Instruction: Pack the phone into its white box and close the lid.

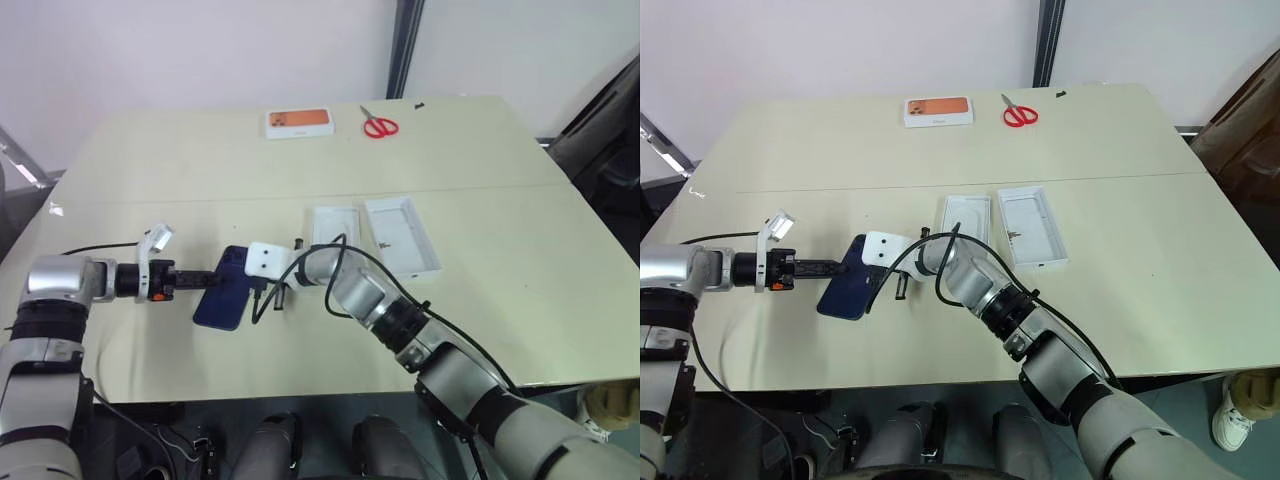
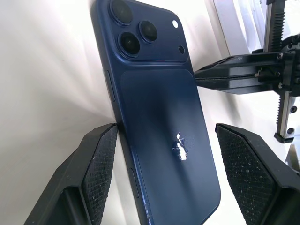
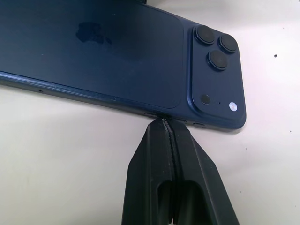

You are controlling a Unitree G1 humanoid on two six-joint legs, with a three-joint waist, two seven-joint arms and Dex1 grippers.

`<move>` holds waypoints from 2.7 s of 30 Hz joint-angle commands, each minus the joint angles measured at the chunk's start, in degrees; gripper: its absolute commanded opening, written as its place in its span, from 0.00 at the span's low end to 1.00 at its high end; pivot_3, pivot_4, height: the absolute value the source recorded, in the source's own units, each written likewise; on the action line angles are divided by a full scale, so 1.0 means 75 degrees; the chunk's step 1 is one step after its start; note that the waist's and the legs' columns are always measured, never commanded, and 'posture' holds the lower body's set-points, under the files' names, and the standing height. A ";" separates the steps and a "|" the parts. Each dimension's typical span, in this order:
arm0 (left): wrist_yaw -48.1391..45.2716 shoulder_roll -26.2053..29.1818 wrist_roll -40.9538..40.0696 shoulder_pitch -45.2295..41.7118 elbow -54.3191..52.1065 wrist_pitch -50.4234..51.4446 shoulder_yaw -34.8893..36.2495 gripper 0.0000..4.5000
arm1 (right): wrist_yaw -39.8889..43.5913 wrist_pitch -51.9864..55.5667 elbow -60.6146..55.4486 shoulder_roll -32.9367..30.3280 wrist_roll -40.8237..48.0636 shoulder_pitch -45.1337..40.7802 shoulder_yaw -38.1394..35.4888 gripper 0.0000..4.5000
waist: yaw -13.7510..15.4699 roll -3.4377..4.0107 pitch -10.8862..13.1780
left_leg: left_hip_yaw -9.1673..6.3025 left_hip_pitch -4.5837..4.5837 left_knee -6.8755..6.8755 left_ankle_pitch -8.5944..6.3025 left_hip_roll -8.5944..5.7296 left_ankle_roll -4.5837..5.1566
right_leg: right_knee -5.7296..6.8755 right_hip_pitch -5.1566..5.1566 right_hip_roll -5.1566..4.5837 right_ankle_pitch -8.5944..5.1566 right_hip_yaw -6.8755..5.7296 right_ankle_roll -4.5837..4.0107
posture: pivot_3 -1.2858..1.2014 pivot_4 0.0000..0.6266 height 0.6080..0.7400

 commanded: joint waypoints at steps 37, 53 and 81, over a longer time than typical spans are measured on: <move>0.1900 -0.1596 -0.1288 0.0449 -0.1616 0.2414 0.0856 0.78 | 0.1159 0.0303 -0.1084 -0.0485 0.0153 0.0395 -0.0036 0.00 | 0.0101 0.0000 -0.0008 | -0.0007 0.0004 -0.0003 -0.0002 -0.0004 0.0002 | -0.0016 0.0013 -0.0004 -0.0001 -0.0001 0.0000 | 0.52 0.24 0.95; 0.2471 -0.1254 -0.1592 0.0377 -0.0913 0.2141 0.1511 0.73 | 0.1029 0.0103 -0.0990 -0.0623 0.0054 0.0434 -0.0070 0.00 | 0.0028 -0.0004 -0.0006 | -0.0006 0.0003 -0.0017 0.0012 0.0005 -0.0023 | -0.0021 0.0002 0.0003 0.0000 0.0001 -0.0001 | 0.52 0.24 0.95; 0.2017 -0.0874 -0.2191 0.0831 -0.0306 0.2166 0.1651 0.03 | 0.0971 0.0012 -0.1097 -0.0602 0.0128 0.0507 -0.0140 0.00 | -0.0143 -0.0012 -0.0005 | -0.0010 0.0001 -0.0035 0.0013 0.0010 -0.0025 | -0.0026 -0.0007 0.0006 -0.0001 0.0002 -0.0002 | 0.52 0.24 0.95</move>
